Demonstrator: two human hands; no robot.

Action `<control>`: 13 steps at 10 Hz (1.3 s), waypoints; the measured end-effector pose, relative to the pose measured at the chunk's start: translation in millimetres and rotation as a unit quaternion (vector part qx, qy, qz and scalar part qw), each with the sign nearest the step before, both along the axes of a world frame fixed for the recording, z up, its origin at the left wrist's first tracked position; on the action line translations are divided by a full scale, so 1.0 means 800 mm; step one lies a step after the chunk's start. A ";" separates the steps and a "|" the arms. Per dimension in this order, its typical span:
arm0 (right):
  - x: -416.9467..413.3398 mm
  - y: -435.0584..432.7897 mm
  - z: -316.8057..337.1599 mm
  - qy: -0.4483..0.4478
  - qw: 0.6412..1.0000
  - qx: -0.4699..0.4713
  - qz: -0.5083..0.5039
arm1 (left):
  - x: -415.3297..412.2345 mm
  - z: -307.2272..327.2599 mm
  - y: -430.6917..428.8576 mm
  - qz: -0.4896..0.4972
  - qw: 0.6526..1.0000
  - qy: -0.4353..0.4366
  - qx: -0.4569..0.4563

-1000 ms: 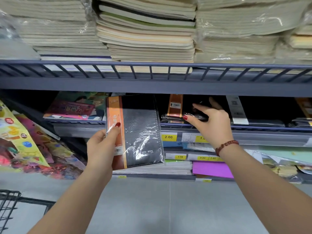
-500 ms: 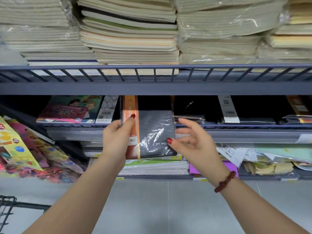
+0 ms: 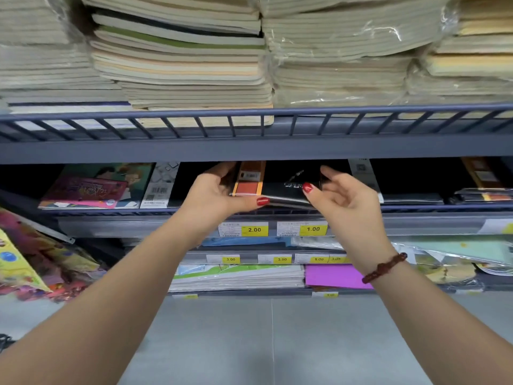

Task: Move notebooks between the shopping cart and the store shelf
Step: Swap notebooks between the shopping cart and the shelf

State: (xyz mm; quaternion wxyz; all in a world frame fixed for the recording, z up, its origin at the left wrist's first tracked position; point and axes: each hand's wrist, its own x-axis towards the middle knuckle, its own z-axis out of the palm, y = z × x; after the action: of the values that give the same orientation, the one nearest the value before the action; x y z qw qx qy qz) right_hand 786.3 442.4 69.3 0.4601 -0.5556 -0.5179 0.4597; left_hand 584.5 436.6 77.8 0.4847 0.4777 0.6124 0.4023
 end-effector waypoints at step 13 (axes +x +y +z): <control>-0.083 -0.081 0.107 -0.393 0.855 0.199 0.272 | -0.106 0.124 -0.206 0.094 0.934 0.345 0.003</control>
State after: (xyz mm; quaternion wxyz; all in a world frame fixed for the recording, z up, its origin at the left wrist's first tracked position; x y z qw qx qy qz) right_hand 720.2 377.5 154.8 0.1753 -0.4233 -0.8668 0.1966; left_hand 499.9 272.2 177.3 0.2023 0.5289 0.7826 0.2587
